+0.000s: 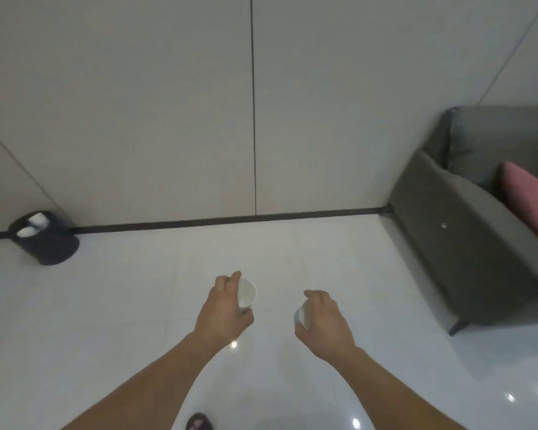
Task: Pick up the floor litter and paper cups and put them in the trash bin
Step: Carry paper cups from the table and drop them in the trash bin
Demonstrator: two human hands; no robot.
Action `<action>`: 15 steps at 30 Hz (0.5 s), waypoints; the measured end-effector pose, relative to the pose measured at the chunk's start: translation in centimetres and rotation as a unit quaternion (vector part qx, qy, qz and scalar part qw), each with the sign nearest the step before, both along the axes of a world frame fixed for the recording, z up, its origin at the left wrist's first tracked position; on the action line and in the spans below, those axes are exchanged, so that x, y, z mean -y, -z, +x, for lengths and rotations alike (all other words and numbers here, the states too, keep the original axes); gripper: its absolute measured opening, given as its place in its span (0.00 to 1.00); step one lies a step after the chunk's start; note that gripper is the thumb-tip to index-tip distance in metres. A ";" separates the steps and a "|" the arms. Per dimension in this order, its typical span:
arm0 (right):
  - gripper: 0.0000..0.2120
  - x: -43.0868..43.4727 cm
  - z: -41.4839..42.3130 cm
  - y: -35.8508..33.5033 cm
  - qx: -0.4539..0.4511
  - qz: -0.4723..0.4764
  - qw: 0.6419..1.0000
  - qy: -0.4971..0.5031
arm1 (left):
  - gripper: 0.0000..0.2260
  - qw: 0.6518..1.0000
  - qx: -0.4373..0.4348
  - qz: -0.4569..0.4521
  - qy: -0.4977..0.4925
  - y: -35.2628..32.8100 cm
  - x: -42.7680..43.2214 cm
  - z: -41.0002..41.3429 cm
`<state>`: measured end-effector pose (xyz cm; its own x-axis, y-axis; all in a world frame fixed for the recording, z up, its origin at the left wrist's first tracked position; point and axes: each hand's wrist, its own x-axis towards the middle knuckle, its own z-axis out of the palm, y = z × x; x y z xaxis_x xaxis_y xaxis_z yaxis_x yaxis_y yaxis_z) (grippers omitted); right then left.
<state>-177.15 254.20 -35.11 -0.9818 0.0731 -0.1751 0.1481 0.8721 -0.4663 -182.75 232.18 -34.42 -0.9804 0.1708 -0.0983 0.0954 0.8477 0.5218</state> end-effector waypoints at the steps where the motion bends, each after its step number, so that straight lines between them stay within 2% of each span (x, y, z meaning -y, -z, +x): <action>1: 0.32 1.5 -0.9 -0.1 -0.002 -0.002 1.000 -0.026 | 0.36 1.000 -0.003 0.005 -0.026 -0.1 1.4 0.3; 7: 0.34 12.4 -6.8 -1.5 -0.026 -0.003 0.988 -0.155 | 0.36 0.984 -0.013 0.023 -0.178 0.0 11.4 0.7; 15: 0.34 30.3 -14.0 -2.7 -0.057 -0.004 0.969 -0.242 | 0.38 0.964 -0.041 0.023 -0.262 -0.1 27.7 -2.9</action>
<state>-191.12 223.86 -32.37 -0.9139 -0.4012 -0.0623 -0.3296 0.8228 -0.4630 -185.69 204.43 -34.34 -0.9374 -0.3477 -0.0199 -0.2966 0.7670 0.5690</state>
